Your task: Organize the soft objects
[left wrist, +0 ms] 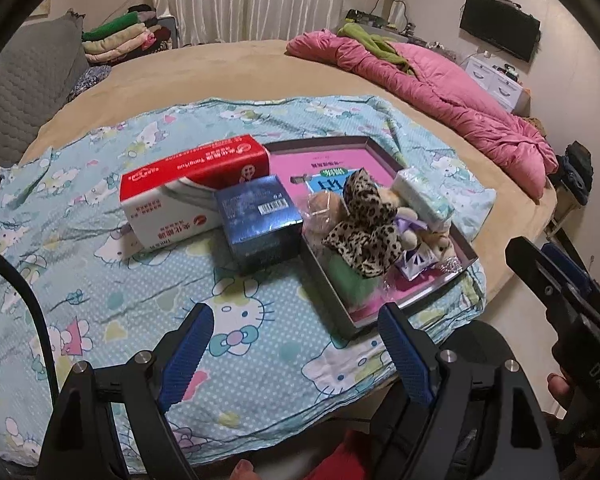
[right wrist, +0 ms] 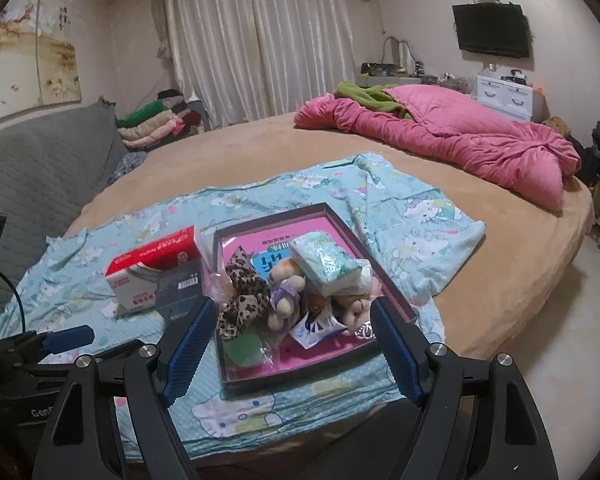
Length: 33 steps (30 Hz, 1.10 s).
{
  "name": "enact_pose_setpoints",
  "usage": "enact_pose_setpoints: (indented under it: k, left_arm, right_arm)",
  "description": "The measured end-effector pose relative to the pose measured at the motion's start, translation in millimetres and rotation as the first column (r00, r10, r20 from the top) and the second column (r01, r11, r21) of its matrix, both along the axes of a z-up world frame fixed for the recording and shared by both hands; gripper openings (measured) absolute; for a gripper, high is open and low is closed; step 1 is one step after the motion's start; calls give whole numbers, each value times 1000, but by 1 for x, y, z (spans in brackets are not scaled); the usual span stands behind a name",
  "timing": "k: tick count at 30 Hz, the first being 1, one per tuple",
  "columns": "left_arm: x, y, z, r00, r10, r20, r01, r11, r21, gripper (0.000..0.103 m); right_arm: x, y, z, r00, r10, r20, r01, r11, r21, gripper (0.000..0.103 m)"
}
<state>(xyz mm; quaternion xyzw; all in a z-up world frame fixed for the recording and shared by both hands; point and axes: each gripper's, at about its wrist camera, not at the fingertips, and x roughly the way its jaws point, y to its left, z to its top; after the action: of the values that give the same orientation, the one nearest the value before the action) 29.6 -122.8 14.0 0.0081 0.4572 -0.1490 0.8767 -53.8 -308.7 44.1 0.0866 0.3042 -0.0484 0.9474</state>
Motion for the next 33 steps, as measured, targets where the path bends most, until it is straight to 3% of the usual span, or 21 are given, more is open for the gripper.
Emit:
enact_pose_setpoints:
  k: [10, 33]
  left_arm:
    - [-2, -3, -12, 1000, 11, -15, -10, 1000, 19, 84]
    - [2, 3, -16, 999, 40, -18, -39, 999, 16, 84]
  right_arm:
    - [4, 9, -20, 998, 15, -66, -14, 1000, 17, 80]
    - [7, 8, -27, 995, -6, -99, 8, 1000, 15, 80]
